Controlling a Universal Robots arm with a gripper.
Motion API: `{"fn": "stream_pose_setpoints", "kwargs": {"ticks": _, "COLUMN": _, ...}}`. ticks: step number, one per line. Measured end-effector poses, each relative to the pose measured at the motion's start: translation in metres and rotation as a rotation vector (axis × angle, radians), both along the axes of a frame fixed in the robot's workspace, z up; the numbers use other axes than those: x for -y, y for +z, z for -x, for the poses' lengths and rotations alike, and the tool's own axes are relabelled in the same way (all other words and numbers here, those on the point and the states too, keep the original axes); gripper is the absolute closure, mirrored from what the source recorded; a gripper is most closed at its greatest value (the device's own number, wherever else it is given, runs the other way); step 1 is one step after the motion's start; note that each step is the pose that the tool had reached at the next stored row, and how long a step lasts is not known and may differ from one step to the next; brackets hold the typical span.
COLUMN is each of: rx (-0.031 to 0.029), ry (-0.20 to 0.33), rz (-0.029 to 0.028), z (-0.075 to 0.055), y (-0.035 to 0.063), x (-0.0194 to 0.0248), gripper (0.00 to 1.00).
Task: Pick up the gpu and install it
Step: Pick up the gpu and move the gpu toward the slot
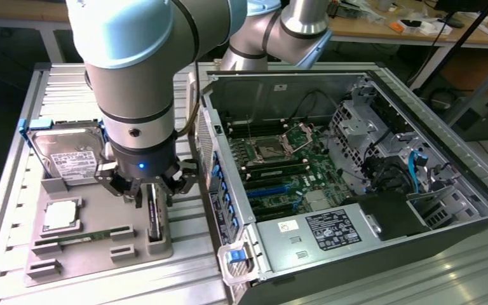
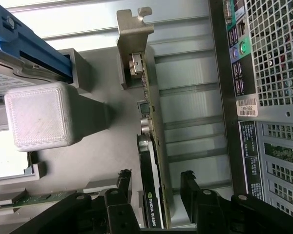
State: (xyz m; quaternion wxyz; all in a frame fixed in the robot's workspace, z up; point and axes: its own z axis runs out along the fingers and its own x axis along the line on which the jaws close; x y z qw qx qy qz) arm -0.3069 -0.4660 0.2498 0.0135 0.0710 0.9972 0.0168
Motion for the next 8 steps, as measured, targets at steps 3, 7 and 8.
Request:
{"fn": "stream_pose_setpoints", "kwargs": {"ticks": 3, "rx": -0.0002, "ry": 0.000, "rz": 0.0003, "z": 0.0001, "y": -0.0012, "x": -0.0029, "gripper": 0.47}}
{"fn": "stream_pose_setpoints", "kwargs": {"ticks": 7, "rx": -0.0001, "ry": 0.000, "rz": 0.0002, "z": 0.0003, "y": -0.0016, "x": -0.0076, "gripper": 0.47}}
{"fn": "stream_pose_setpoints", "kwargs": {"ticks": 8, "rx": 0.0000, "ry": 0.000, "rz": 0.0001, "z": 0.0010, "y": -0.0017, "x": -0.0083, "gripper": 0.47}}
